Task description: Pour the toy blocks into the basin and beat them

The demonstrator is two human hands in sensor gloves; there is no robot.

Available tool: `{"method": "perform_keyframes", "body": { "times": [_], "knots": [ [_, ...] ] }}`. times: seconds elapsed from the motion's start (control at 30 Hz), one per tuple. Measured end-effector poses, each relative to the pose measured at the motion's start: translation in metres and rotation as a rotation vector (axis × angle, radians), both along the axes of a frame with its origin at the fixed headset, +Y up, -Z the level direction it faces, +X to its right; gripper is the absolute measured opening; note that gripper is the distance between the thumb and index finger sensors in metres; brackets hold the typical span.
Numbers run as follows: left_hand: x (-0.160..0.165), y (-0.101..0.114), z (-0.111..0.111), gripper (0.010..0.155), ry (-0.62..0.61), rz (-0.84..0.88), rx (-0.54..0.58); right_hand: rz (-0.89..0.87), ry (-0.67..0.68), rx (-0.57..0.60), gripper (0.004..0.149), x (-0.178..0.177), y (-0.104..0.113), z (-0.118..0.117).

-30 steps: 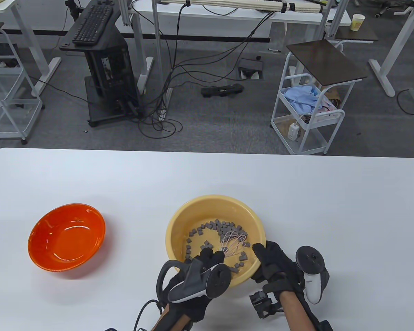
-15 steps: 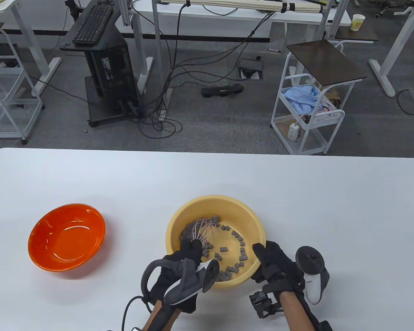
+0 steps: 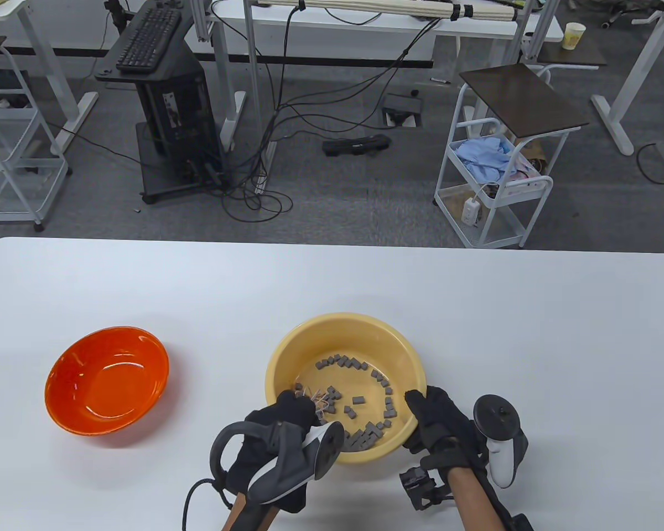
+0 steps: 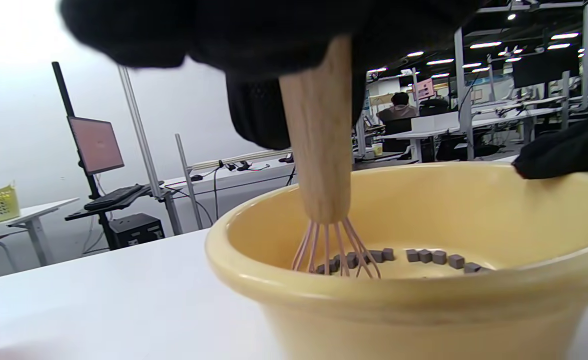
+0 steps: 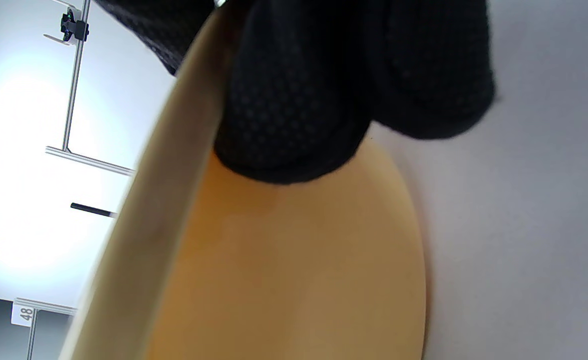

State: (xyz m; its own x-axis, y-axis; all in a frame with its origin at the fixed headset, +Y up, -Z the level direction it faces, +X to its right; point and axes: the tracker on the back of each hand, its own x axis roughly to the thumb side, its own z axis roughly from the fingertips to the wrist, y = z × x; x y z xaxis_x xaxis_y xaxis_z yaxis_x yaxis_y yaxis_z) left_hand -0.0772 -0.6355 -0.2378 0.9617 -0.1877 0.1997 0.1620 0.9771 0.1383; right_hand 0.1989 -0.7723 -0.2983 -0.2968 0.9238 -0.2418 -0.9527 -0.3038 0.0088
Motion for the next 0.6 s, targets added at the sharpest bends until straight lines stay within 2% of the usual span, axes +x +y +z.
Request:
{"method": "perform_keyframes", "body": {
  "times": [0.23, 0.43, 0.6],
  "knots": [
    [-0.001, -0.002, -0.001, 0.037, -0.069, 0.104, 0.003, -0.001, -0.003, 0.000, 0.054, 0.000, 0.000, 0.000],
    [0.005, -0.013, -0.005, 0.039, -0.131, 0.220, -0.036, -0.002, -0.003, 0.000, 0.054, -0.001, -0.001, 0.000],
    [0.012, -0.035, -0.015, 0.044, -0.218, 0.345, -0.172, -0.004, -0.005, 0.000, 0.054, -0.001, -0.001, 0.001]
  ]
}}
